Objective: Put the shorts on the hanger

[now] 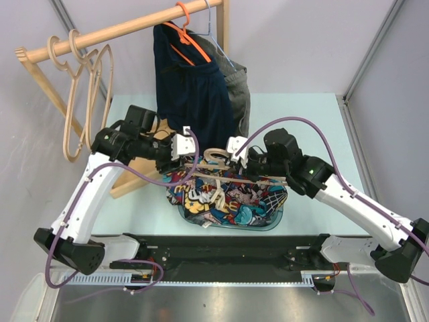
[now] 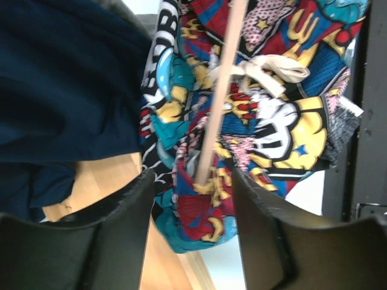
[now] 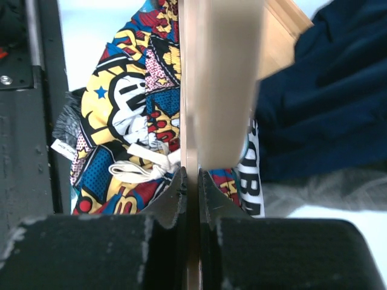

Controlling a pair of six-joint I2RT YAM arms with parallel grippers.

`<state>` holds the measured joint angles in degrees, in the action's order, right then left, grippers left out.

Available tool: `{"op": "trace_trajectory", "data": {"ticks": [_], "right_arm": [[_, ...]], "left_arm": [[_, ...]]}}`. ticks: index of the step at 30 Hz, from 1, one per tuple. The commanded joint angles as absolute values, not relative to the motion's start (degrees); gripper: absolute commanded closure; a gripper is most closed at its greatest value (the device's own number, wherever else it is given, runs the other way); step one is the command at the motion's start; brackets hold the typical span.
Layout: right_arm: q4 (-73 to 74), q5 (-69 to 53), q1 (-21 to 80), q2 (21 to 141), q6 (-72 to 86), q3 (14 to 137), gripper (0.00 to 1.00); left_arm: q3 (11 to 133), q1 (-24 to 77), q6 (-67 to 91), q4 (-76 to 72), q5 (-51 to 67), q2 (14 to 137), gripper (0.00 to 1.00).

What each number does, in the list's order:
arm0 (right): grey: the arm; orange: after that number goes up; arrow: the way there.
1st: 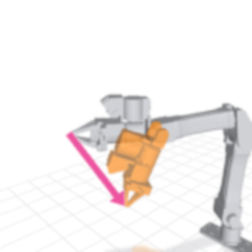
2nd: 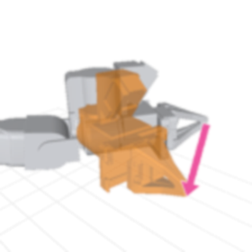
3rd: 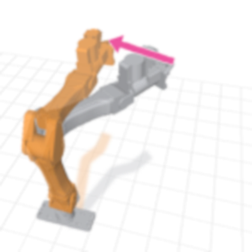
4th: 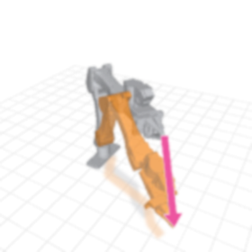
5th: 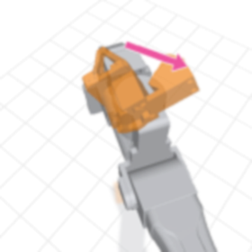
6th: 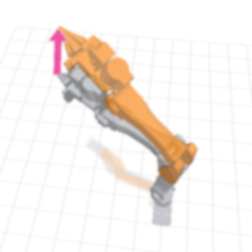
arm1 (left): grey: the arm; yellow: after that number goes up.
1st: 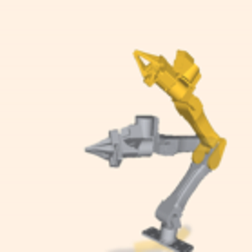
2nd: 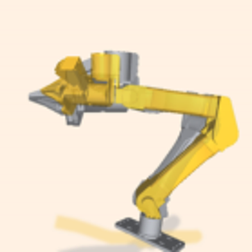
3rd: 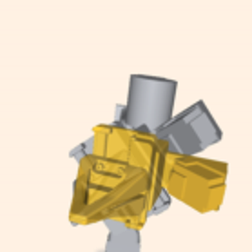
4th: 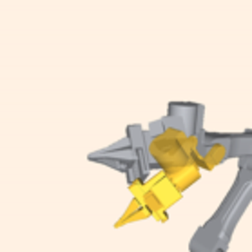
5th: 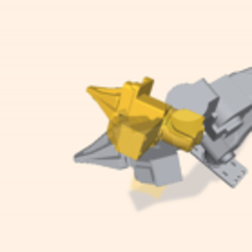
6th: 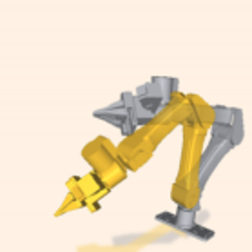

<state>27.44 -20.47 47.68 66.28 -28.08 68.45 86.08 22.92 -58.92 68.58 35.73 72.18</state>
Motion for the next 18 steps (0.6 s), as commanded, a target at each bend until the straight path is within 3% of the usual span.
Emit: {"op": "trace_trajectory", "data": {"ticks": [1, 12, 15, 18], "right_arm": [[18.6, -27.0, 46.1, 64.5, -28.6, 67.4, 1.0], [17.7, -30.6, 43.8, 63.7, -31.5, 65.7, 1.0], [16.7, -32.1, 43.8, 63.6, -32.0, 65.7, 1.0], [15.7, -33.3, 43.9, 63.9, -33.1, 65.7, 1.0]], "left_arm": [[83.7, 18.2, -60.6, 66.5, 40.6, 68.8, 0.37], [79.3, 15.4, -72.9, 69.9, 41.7, 69.3, 0.34], [78.9, 15.7, -73.0, 68.5, 43.5, 71.0, 0.37], [79.2, 17.5, -71.0, 66.8, 45.3, 72.4, 0.49]]}}
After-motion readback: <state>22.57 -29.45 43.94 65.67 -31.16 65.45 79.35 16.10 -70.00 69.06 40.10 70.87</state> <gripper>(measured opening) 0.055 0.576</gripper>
